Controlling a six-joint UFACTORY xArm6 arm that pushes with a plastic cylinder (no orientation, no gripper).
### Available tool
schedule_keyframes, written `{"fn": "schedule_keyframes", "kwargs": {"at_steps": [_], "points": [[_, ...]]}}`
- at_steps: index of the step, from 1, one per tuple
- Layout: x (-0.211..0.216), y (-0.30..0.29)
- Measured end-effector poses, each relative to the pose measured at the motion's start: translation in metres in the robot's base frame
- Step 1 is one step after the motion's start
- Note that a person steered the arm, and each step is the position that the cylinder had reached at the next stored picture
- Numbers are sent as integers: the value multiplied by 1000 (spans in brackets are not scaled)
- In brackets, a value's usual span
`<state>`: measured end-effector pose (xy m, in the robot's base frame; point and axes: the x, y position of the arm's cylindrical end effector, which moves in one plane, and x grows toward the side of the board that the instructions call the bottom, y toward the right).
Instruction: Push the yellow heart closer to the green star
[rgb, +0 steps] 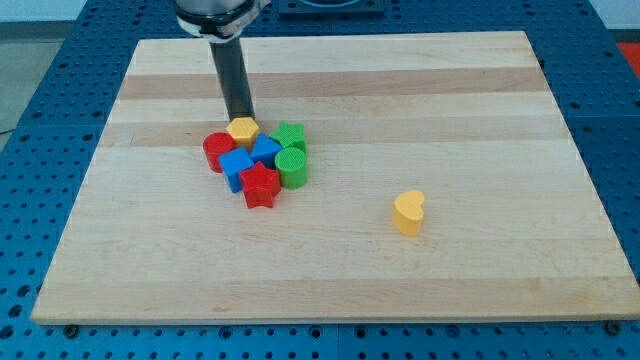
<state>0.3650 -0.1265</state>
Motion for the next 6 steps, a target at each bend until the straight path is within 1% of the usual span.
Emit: {"fn": "schedule_keyframes", "kwargs": {"at_steps": [1,2,4,5,6], "points": [[-2,0],[-12,37],[-12,209],[22,285],[104,319]]}}
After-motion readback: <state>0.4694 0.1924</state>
